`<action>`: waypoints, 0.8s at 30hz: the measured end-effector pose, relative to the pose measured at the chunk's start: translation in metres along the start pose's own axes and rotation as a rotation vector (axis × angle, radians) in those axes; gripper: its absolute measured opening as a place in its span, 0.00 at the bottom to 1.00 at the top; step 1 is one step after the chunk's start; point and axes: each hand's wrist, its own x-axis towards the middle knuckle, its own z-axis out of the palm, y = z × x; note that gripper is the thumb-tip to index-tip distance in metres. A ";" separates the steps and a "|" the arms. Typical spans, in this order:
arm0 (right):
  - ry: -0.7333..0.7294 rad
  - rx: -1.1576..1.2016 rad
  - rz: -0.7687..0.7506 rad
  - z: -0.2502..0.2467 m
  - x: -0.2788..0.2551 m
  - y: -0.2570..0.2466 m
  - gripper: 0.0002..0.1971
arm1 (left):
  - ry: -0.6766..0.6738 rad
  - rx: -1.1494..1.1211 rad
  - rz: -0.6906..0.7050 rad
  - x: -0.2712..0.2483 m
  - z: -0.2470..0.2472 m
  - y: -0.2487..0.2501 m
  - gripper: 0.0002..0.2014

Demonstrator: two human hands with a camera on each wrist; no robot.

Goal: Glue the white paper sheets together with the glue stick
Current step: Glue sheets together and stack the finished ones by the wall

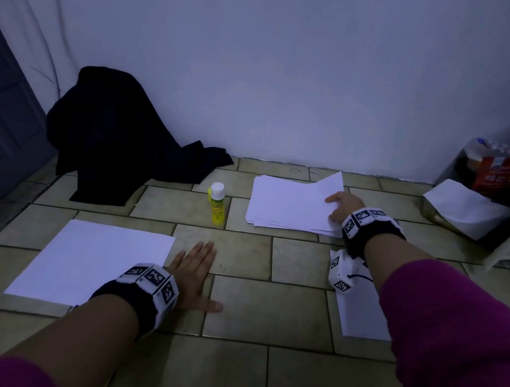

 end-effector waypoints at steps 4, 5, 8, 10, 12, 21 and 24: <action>-0.043 -0.110 -0.006 0.006 0.006 0.002 0.22 | 0.002 -0.004 0.025 0.000 0.000 -0.002 0.84; -0.058 -0.128 -0.005 0.007 0.007 0.003 0.22 | -0.002 -0.004 0.025 0.000 0.001 -0.002 0.84; -0.065 -0.163 -0.001 0.009 0.010 0.005 0.22 | -0.013 -0.001 0.029 -0.001 0.000 -0.002 0.84; -0.052 -0.188 0.021 0.008 0.009 0.007 0.22 | -0.007 -0.008 0.032 -0.002 -0.001 -0.001 0.84; -0.068 -0.178 0.012 0.007 0.009 0.013 0.21 | -0.005 -0.012 0.030 -0.002 0.000 -0.001 0.84; -0.100 0.043 0.108 -0.006 0.018 0.016 0.31 | -0.003 -0.021 0.024 -0.002 0.000 -0.001 0.84; -0.074 0.111 0.120 -0.009 0.003 0.011 0.39 | -0.001 -0.013 0.020 -0.002 0.000 -0.001 0.84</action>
